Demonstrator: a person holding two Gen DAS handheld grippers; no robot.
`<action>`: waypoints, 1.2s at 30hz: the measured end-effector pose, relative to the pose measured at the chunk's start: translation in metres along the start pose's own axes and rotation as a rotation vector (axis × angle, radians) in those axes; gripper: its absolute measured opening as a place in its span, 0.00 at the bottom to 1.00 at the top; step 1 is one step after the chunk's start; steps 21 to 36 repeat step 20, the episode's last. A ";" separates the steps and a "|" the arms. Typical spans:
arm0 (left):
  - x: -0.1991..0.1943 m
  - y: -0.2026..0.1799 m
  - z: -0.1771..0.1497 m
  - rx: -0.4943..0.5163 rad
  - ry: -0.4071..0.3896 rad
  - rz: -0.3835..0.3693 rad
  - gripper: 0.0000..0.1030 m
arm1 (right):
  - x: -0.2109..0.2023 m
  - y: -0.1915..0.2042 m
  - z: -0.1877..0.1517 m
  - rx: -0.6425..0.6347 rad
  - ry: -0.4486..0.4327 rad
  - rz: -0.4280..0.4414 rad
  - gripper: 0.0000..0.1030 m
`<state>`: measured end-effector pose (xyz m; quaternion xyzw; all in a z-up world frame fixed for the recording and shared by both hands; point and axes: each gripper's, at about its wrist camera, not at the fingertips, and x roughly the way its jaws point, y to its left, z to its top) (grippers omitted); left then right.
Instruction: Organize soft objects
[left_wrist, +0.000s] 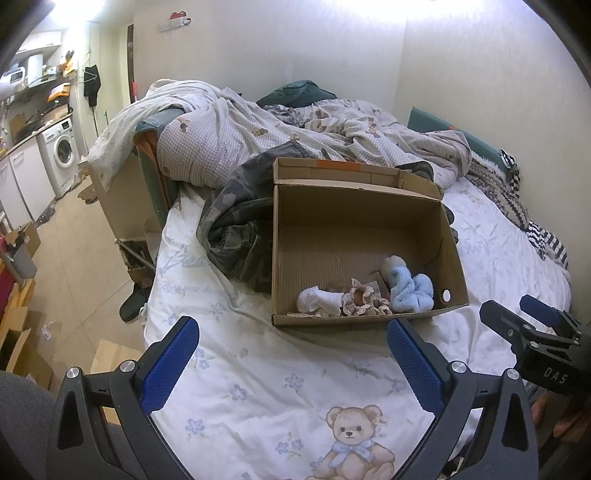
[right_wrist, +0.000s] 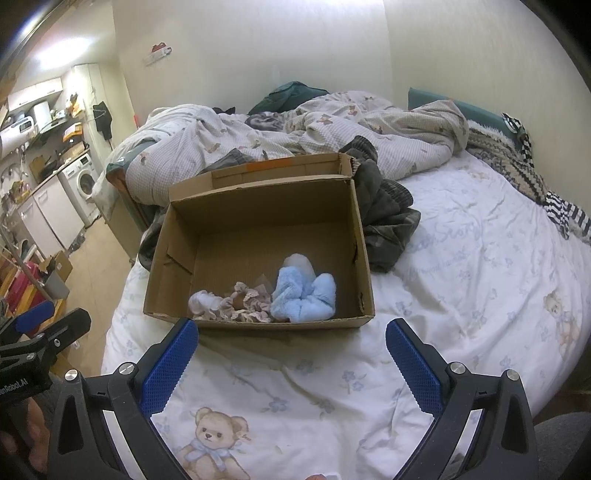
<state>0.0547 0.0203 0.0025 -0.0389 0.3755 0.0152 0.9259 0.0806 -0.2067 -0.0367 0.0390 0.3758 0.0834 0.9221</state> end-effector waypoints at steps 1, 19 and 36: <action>0.000 0.000 0.000 -0.005 -0.002 -0.001 0.99 | 0.000 0.000 0.000 0.001 0.000 -0.001 1.00; 0.000 -0.002 -0.004 -0.021 0.001 0.001 0.99 | 0.000 0.000 0.000 0.002 0.003 0.004 1.00; -0.001 -0.003 -0.004 -0.021 0.001 0.002 0.99 | 0.000 0.000 0.000 0.001 0.003 0.004 1.00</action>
